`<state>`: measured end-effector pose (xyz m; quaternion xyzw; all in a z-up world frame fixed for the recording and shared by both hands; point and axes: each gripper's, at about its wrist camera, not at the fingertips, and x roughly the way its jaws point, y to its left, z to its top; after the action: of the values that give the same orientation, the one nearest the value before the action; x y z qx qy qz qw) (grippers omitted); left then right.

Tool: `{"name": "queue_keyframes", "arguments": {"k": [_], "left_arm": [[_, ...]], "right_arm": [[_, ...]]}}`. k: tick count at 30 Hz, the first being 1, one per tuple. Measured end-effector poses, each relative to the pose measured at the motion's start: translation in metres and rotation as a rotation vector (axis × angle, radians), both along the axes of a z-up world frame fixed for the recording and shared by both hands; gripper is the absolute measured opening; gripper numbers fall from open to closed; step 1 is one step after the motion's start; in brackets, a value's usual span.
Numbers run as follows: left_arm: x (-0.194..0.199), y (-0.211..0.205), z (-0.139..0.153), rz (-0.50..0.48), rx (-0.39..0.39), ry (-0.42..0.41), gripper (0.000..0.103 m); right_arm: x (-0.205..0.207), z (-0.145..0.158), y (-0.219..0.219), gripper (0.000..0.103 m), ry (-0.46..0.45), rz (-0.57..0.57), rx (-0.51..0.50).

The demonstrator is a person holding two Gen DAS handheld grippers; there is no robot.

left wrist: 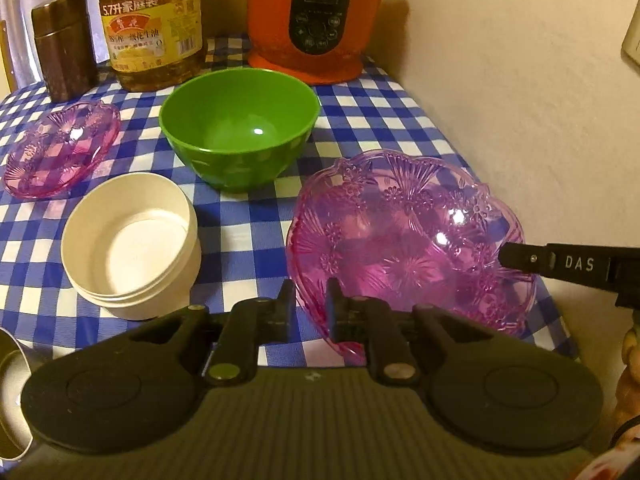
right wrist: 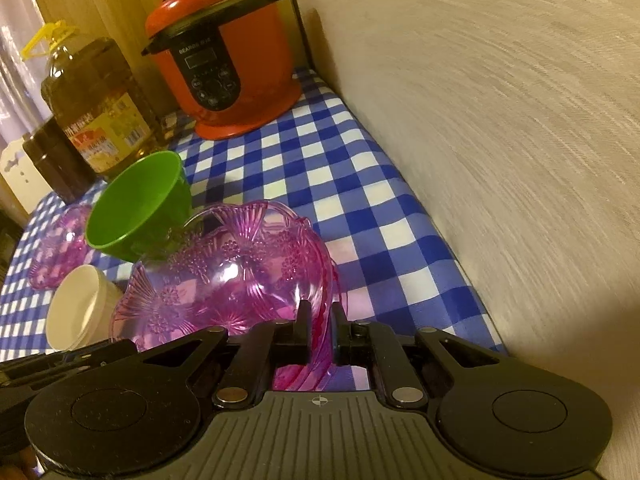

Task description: Organize plates and bowls

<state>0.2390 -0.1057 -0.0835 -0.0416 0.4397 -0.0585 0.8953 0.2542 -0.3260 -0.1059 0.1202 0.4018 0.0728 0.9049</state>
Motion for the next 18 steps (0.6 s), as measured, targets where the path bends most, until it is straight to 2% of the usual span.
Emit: {"name": "queue_keyframes", "arguments": {"k": [8, 18], "left_arm": [[-0.001, -0.010, -0.004, -0.034, 0.065, -0.027, 0.016], [-0.002, -0.013, -0.007, -0.044, 0.072, -0.037, 0.016]], "right_arm": [[0.001, -0.011, 0.005, 0.009, -0.011, 0.014, -0.064], [0.002, -0.017, 0.002, 0.009, -0.016, 0.018, -0.072]]}}
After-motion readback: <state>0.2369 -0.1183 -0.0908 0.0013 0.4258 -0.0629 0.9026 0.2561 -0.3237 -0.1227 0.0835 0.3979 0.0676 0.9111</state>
